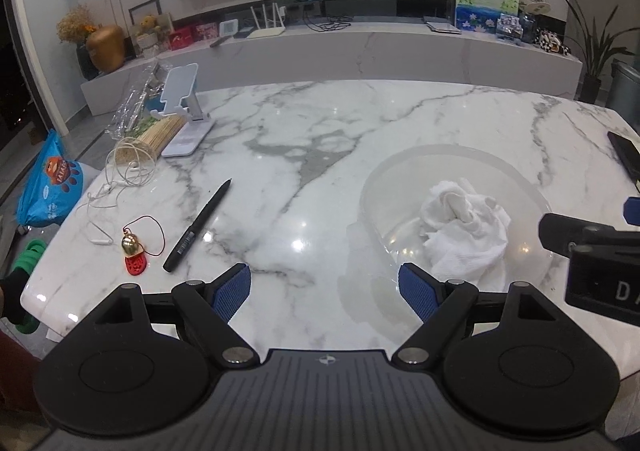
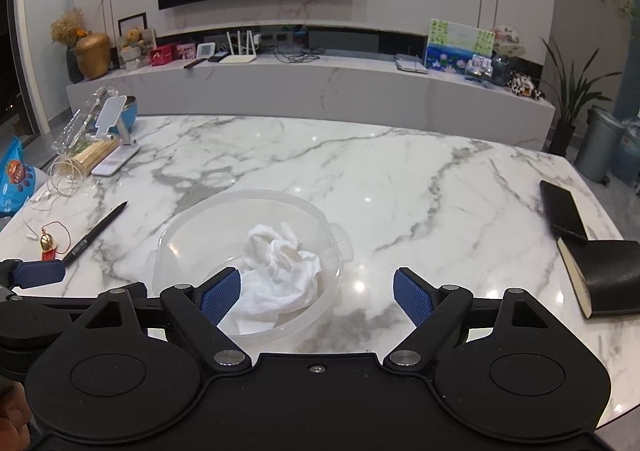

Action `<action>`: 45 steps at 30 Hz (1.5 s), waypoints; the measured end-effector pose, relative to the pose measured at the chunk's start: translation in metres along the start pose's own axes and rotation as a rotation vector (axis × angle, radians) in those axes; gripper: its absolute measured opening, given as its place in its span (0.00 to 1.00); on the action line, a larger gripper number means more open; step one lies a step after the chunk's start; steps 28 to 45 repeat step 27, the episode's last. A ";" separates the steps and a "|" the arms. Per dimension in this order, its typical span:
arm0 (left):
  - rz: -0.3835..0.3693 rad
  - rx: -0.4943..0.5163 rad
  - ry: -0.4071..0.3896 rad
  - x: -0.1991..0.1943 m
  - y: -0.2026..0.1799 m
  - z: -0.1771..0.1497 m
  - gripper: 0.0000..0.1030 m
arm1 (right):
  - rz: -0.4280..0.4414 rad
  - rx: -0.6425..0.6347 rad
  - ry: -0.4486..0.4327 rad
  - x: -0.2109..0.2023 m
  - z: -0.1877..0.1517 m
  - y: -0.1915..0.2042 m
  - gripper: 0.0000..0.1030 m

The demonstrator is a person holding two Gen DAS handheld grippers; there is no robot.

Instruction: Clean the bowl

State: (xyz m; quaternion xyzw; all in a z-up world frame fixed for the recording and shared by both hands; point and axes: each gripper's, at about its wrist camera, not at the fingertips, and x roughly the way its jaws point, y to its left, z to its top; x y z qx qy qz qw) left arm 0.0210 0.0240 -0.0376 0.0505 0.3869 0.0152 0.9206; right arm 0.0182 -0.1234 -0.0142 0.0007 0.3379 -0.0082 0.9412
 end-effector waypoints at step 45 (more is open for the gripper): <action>-0.030 0.028 -0.025 -0.005 -0.008 -0.002 0.78 | 0.007 0.010 0.003 -0.003 0.000 0.002 0.80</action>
